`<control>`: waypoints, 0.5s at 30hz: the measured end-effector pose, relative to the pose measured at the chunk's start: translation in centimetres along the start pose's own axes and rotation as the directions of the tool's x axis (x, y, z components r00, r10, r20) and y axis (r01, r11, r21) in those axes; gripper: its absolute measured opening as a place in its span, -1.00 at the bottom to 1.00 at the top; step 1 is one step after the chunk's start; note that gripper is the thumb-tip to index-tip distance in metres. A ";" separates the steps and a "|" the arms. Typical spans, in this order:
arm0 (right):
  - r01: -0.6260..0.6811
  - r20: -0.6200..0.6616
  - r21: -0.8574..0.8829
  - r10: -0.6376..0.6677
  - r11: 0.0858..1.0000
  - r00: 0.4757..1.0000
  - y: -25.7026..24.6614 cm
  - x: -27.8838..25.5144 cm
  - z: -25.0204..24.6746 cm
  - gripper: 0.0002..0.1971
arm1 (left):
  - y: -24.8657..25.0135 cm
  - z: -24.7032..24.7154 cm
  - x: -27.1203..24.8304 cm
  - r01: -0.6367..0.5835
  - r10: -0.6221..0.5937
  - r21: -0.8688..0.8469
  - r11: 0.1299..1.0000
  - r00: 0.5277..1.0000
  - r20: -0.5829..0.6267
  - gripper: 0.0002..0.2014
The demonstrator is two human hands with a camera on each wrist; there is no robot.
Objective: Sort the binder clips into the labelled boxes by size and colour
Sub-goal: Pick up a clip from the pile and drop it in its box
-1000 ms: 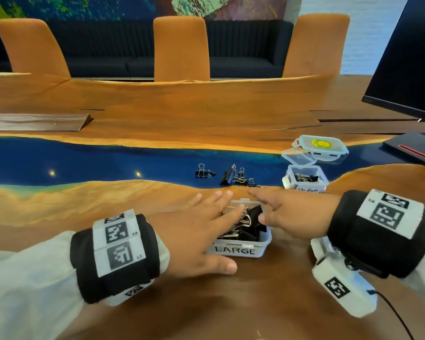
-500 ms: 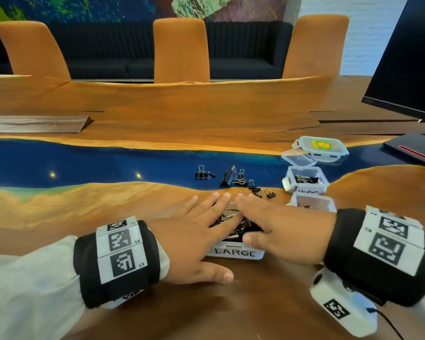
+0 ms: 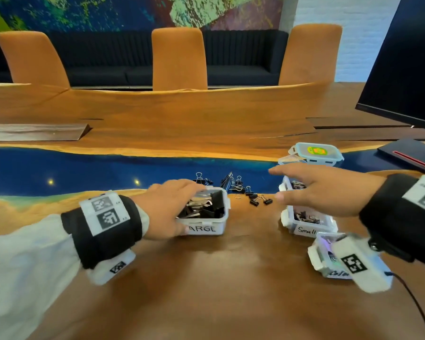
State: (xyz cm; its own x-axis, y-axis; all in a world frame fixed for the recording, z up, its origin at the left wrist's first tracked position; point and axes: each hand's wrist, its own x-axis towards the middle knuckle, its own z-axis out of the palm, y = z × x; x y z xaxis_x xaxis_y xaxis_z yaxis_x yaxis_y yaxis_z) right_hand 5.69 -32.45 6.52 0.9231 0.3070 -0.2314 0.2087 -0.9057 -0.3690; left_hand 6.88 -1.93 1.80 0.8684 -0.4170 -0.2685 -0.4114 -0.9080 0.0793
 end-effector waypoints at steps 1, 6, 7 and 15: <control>-0.023 -0.006 0.008 0.023 1.000 1.000 0.7 -0.3 -0.4 -0.31 | -0.7 -0.2 0.4 0.019 -0.019 0.025 0.999 1.000 0.012 -0.14; -0.123 0.052 0.014 0.122 0.992 0.991 2.7 -2.3 -1.1 -0.56 | -3.4 -1.2 2.1 0.103 -0.108 0.072 0.992 0.992 0.060 -0.06; -0.139 0.055 -0.006 0.139 0.990 0.989 3.1 -2.8 -1.0 -0.61 | -3.5 -1.6 2.2 0.111 -0.114 0.063 0.992 0.992 0.047 0.01; -0.205 0.127 -0.206 0.234 0.957 0.964 6.2 -6.1 1.3 -0.42 | 4.9 -3.6 2.6 -0.057 0.012 -0.168 0.984 0.967 -0.255 -0.68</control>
State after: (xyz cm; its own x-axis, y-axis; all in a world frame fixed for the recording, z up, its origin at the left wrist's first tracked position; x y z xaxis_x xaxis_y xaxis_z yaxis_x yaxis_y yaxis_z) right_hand 0.96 -39.56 4.49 0.8976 0.1208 -0.4239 0.0766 -0.9898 -0.1199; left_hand 8.12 -7.65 4.93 0.9053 -0.4245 -0.0135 -0.4075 -0.8770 0.2547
